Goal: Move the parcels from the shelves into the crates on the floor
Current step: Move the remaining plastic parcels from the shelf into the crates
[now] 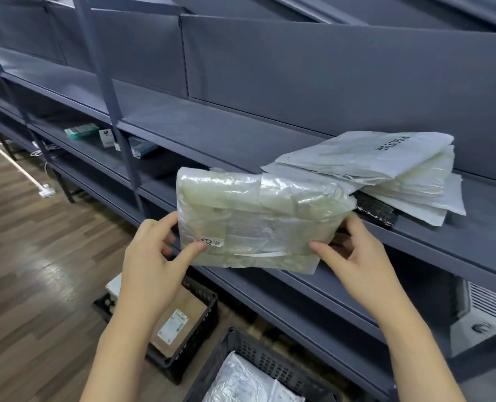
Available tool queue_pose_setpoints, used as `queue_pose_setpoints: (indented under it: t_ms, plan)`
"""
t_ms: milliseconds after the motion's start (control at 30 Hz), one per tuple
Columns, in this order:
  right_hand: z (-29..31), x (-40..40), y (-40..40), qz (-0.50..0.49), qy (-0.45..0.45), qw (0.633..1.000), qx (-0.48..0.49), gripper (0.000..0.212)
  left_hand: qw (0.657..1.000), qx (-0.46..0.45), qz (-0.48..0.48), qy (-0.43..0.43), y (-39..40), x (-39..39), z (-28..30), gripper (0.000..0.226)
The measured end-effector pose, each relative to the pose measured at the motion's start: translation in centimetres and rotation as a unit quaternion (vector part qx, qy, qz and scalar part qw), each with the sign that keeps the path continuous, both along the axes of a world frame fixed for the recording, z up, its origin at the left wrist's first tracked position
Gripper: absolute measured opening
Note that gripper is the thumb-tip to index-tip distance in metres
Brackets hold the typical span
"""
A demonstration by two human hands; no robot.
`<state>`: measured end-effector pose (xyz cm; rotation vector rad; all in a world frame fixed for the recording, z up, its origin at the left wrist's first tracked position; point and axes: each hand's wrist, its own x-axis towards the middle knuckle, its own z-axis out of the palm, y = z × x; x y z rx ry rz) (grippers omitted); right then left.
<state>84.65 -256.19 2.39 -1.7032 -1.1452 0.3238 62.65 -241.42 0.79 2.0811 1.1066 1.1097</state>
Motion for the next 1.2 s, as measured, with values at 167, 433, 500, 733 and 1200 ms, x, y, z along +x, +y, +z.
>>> queue_pose_setpoints:
  t_ms: [167,433,500,733,1200]
  plan:
    - [0.2,-0.7,1.1,-0.001,-0.019,1.0,0.001,0.041,0.994,-0.081,-0.031,-0.069,-0.4,-1.8,0.6,0.032]
    - [0.5,-0.6,1.3,0.023,-0.077,0.996,0.034,0.042,0.957,-0.222,-0.091,-0.163,0.3,-2.9,0.7,0.076]
    - [0.2,-0.5,1.2,0.029,-0.105,0.993,0.038,0.042,0.952,-0.239,-0.113,-0.153,0.3,-3.0,0.7,0.087]
    - [-0.4,0.1,0.7,0.011,-0.143,0.989,0.042,0.046,0.941,-0.257,-0.152,-0.157,0.4,-1.9,0.3,0.077]
    - [-1.8,-1.3,0.8,0.093,-0.018,0.992,-0.086,0.111,0.907,-0.187,-0.214,-0.311,0.6,-1.7,-0.2,0.082]
